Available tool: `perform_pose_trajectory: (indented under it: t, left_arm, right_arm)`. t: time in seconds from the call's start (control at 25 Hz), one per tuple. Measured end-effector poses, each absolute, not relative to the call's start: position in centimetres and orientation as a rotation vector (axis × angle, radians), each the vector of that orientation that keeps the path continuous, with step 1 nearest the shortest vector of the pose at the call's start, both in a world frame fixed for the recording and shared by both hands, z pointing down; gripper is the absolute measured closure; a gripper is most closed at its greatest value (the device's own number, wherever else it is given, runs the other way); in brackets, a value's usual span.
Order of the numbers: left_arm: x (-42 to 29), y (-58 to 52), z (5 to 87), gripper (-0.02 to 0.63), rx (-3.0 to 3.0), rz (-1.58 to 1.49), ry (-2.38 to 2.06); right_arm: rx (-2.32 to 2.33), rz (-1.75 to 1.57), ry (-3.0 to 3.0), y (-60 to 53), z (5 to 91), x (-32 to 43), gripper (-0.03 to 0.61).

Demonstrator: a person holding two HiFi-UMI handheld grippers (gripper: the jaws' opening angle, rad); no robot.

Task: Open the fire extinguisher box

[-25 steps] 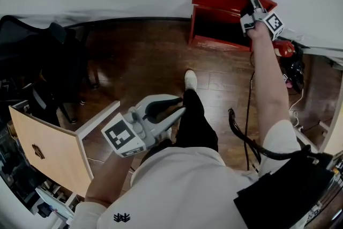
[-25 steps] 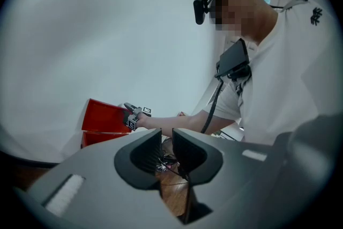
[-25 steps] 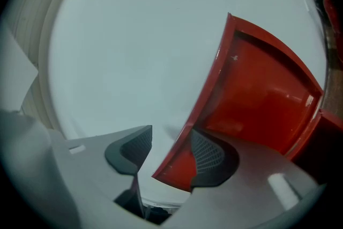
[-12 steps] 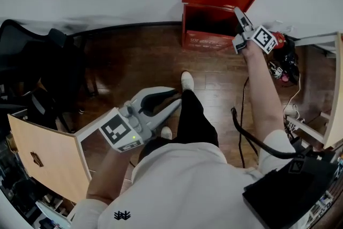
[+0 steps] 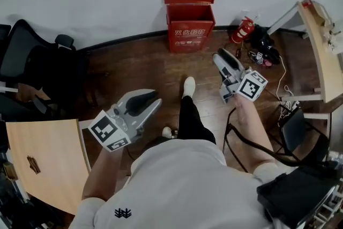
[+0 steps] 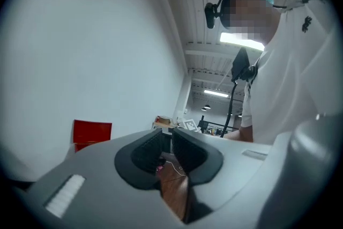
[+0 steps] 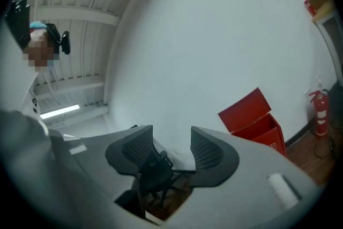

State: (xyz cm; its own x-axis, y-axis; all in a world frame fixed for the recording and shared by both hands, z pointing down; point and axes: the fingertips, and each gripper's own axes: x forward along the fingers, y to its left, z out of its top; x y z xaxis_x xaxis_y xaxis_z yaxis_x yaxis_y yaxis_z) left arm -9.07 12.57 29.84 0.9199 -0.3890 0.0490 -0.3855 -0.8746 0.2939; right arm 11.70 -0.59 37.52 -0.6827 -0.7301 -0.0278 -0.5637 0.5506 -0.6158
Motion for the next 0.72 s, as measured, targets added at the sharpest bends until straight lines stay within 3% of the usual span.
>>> perform_pose_trajectory:
  t: [0.28, 0.72]
  left_arm:
    - [-6.5, 21.0, 27.9, 0.565, 2.839, 0.061, -0.545]
    - [0.3, 30.7, 26.4, 0.565, 2.843, -0.047, -0.584]
  right_arm:
    - [-1.083, -0.736, 2.653, 16.7, 32.5, 13.8, 0.368]
    - [-1.081, -0.588, 2.839, 30.5, 30.3, 17.1, 0.37]
